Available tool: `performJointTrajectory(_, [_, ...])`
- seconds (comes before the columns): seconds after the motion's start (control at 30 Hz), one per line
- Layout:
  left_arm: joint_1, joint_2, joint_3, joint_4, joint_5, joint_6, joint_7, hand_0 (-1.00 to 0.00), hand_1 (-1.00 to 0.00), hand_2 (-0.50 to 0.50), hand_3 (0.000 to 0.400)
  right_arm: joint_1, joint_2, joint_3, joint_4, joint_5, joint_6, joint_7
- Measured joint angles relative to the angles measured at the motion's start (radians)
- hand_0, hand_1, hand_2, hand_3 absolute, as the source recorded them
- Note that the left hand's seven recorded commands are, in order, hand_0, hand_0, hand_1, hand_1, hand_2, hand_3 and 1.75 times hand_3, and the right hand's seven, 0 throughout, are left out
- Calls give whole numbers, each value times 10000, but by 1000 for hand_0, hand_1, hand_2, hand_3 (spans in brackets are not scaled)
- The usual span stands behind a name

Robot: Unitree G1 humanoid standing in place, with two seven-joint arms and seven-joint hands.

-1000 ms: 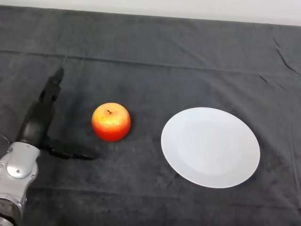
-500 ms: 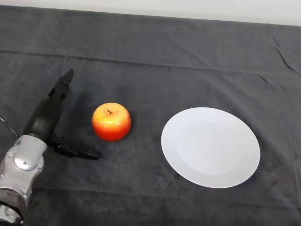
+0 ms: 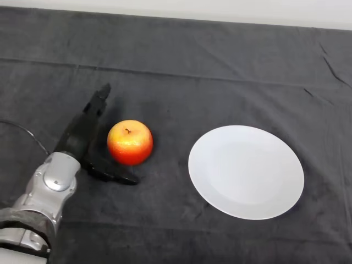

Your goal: Move the apple to the plate

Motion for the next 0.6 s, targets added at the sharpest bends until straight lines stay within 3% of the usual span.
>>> performJointTrajectory(0.3, [-180, -140, -221, 6, 75, 164, -113, 0, 0, 0, 0, -2, -1, 0, 1, 3, 0, 1])
performJointTrajectory(0.33, [-180, -162, -234, 7, 76, 172, -121, -204, 0, -102, 82, -2, -1, 0, 2, 3, 0, 1])
performJointTrajectory(0.37, [-180, -185, -238, 7, 79, 174, -129, -533, -412, -61, 213, -2, -1, 0, 1, 3, 0, 1])
performJointTrajectory(0.4, [-184, -201, -240, 7, 80, 176, -129, -1000, -973, -14, 400, -2, -1, 0, 2, 3, 0, 1])
performJointTrajectory(0.6, [-279, -263, -433, 9, 101, 182, -65, -1000, -1000, 0, 400, -1, -3, 0, 2, 4, 0, 1])
